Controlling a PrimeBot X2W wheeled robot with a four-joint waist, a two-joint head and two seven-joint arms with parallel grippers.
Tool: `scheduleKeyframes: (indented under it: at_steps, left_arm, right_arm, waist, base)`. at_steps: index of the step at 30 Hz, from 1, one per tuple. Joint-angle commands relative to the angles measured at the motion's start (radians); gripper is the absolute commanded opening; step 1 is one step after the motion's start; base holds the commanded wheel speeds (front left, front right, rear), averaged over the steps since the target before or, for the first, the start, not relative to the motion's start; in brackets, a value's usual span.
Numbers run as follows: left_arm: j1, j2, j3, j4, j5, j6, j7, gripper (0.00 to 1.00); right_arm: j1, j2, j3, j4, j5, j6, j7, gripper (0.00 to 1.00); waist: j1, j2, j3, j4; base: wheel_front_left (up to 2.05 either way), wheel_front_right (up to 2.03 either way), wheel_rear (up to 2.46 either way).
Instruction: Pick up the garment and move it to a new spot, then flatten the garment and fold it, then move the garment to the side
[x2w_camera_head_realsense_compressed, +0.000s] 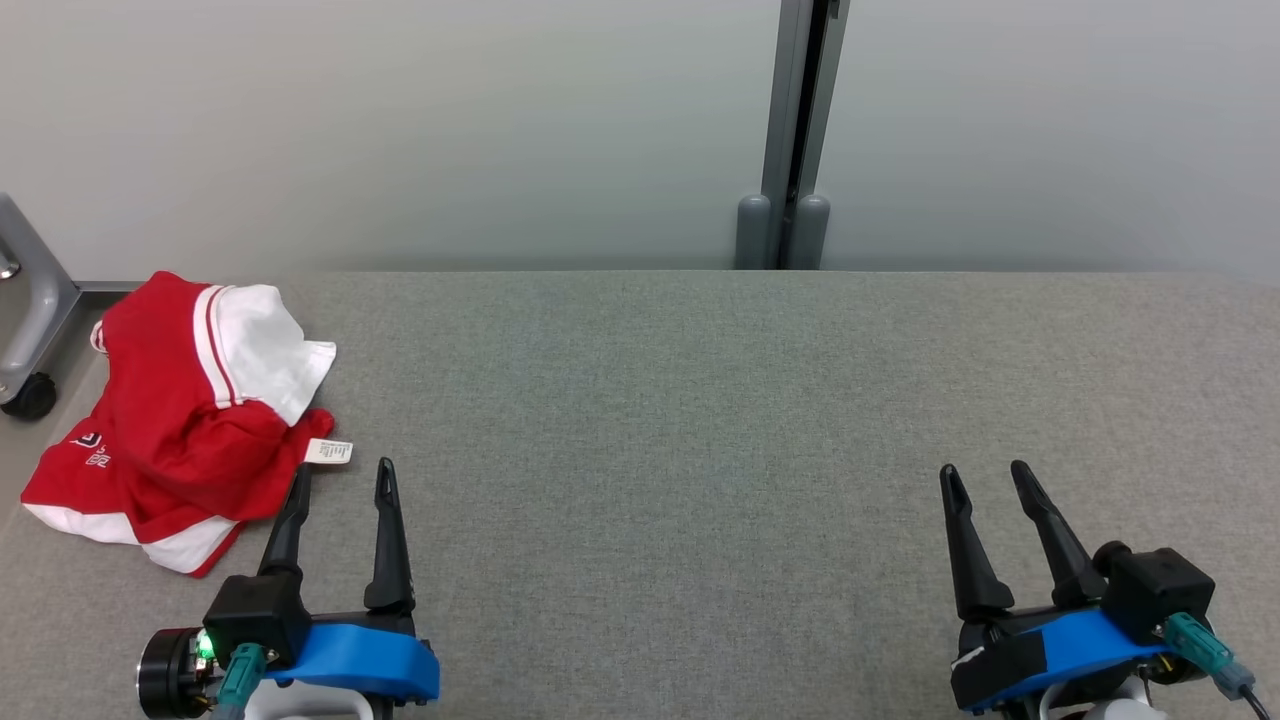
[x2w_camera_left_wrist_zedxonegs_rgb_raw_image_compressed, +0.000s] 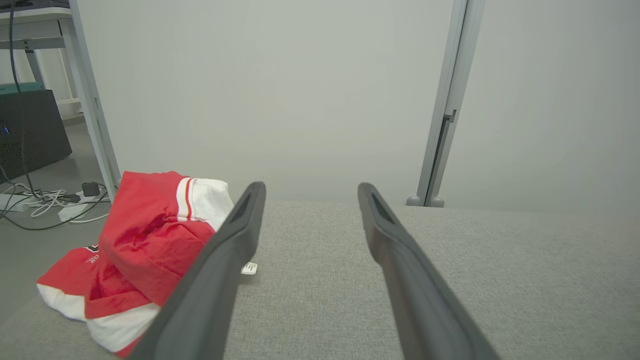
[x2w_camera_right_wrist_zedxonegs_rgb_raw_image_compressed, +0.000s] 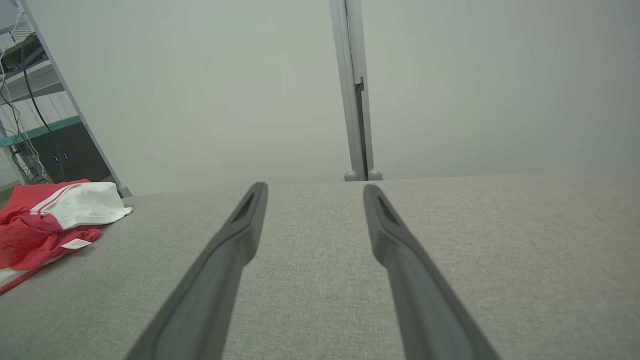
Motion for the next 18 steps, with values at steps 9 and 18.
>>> scheduleKeyframes:
  at_steps: [9, 18]
  left_arm:
    - [0.003, -0.002, -0.005, -0.001, 0.061, 0.009, -0.023, 1.00]
    - [-0.003, -0.016, 0.003, 0.033, 0.084, 0.003, -0.038, 1.00]
  right_arm:
    - [-0.005, -0.008, -0.009, 0.013, -0.067, 0.002, -0.023, 1.00]
    - [-0.011, -0.008, -0.013, 0.047, -0.120, 0.003, -0.038, 1.00]
  waist:
    - [0.0001, 0.0000, -0.002, 0.003]
    - [0.0001, 0.0000, -0.004, 0.009]
  base:
    - [0.00, 0.00, 0.00]
    - [0.00, 0.00, 0.00]
